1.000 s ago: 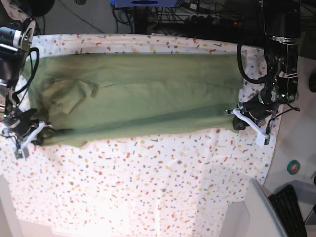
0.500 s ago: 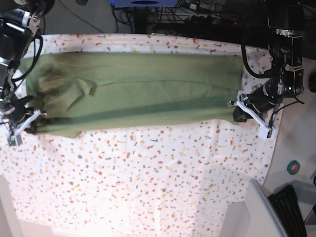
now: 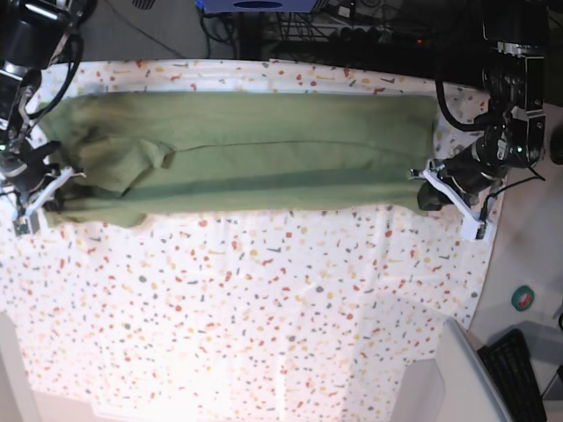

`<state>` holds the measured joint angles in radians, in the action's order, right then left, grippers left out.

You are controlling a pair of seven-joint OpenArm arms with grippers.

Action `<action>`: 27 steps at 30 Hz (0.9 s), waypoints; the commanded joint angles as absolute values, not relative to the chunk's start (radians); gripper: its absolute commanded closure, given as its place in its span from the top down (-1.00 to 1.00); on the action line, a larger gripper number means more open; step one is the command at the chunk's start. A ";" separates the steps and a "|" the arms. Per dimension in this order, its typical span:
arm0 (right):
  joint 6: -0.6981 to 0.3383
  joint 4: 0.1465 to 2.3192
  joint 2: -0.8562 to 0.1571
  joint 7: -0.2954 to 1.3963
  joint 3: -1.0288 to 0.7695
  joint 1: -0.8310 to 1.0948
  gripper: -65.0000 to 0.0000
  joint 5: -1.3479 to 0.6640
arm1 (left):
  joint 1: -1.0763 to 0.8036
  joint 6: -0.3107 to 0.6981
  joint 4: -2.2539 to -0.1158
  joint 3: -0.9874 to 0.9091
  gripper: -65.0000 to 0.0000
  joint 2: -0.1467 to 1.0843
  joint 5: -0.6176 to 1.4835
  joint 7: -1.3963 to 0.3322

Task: Layout the t-shirt on the table in an organized manner, then fold the t-shirt properly
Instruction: 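Lay the held hem onto the collar edge with both grippers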

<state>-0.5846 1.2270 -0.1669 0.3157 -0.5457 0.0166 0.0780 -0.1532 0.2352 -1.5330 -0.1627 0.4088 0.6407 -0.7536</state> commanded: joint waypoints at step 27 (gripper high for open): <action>-0.579 1.627 -0.062 0.473 -0.572 0.254 -1.00 0.071 | -0.286 0.236 -1.649 -0.183 -1.00 0.456 0.645 -0.739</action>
